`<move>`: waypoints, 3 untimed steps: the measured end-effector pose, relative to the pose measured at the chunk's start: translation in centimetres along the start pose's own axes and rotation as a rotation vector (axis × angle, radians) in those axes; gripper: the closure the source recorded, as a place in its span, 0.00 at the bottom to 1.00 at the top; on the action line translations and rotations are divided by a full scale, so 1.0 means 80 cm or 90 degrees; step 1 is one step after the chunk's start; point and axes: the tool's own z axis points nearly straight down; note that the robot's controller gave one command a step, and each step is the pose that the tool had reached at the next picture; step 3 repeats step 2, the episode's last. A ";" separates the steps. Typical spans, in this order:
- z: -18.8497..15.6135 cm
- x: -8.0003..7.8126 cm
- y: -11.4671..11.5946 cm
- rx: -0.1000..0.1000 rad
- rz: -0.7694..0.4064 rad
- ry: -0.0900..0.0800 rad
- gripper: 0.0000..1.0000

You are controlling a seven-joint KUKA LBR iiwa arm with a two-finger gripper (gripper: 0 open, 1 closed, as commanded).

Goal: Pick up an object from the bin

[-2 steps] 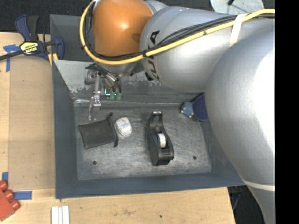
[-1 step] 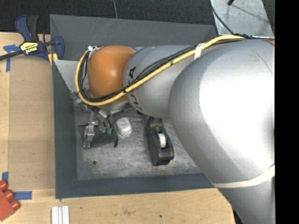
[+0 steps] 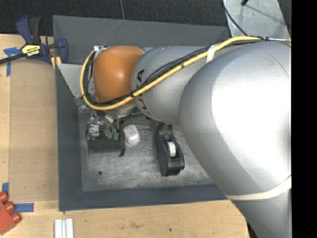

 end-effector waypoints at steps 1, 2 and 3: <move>-0.074 -0.009 0.003 0.002 -0.019 0.005 1.00; -0.196 -0.015 0.004 0.002 -0.044 0.003 1.00; -0.196 -0.015 0.004 0.002 -0.044 0.003 1.00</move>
Offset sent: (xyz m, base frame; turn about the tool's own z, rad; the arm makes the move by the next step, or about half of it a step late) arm 0.0039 0.0012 0.0540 -0.0290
